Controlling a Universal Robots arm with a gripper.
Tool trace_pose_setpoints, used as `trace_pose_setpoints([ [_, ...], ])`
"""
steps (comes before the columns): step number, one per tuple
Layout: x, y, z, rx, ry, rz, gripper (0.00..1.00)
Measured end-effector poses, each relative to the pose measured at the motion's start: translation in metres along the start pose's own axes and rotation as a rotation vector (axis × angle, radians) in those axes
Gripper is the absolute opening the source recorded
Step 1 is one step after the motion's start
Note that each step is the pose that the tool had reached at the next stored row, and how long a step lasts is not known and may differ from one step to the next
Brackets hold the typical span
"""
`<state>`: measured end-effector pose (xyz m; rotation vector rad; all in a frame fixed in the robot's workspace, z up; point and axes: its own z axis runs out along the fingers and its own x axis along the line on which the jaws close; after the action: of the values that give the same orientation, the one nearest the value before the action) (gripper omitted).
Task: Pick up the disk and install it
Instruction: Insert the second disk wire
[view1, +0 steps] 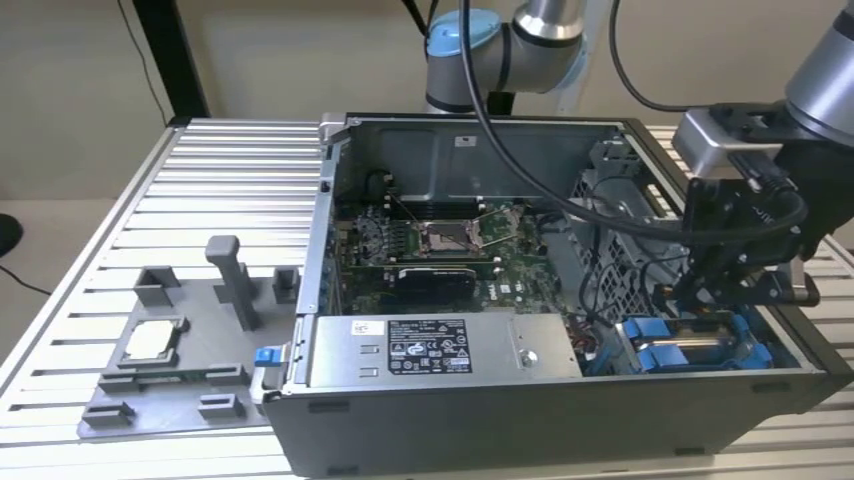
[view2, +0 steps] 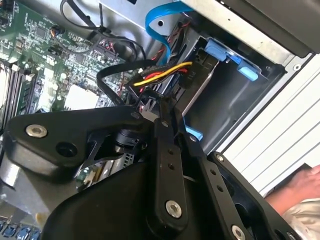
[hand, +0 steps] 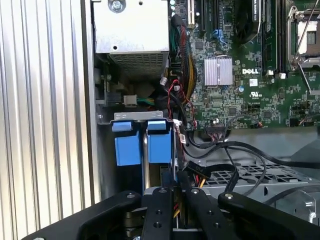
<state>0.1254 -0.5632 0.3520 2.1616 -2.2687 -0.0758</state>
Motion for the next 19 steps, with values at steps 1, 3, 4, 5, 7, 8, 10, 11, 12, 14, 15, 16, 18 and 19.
trace_pose_setpoints([
  [1, 0.0, -0.0001, 0.0004, 0.0064, -0.0003, 0.0, 0.0],
  [3, 0.0001, -0.0001, 0.0014, 0.0212, -0.0012, -0.001, 0.0],
  [4, 0.0003, -0.0002, 0.0018, 0.0252, -0.0016, -0.001, 0.0],
  [5, 0.0004, -0.0001, 0.0019, 0.0256, -0.0014, -0.001, 0.0],
  [7, 0.0005, 0.0004, 0.0022, 0.0259, -0.0013, -0.001, 0.0],
  [8, 0.0005, 0.0005, 0.0023, 0.0259, -0.0012, -0.001, 0.0],
  [10, 0.0006, 0.001, 0.0026, 0.0261, -0.0014, -0.001, 0.0],
  [11, 0.0009, 0.0012, 0.0028, 0.0265, -0.0016, -0.001, 0.0],
  [12, 0.0013, 0.0015, 0.0031, 0.0277, -0.0019, -0.001, 0.0],
  [14, 0.0028, 0.0022, 0.0031, 0.0332, -0.003, -0.001, 0.0],
  [15, 0.0039, 0.0026, 0.0032, 0.0349, -0.0039, -0.001, 0.0],
  [16, 0.0047, 0.003, 0.0031, 0.0352, -0.0039, -0.001, 0.0],
  [18, 0.0054, 0.0036, 0.0031, 0.0353, -0.004, -0.001, 0.0],
  [19, 0.0054, 0.0038, 0.0033, 0.0355, -0.0041, -0.001, 0.0],
])
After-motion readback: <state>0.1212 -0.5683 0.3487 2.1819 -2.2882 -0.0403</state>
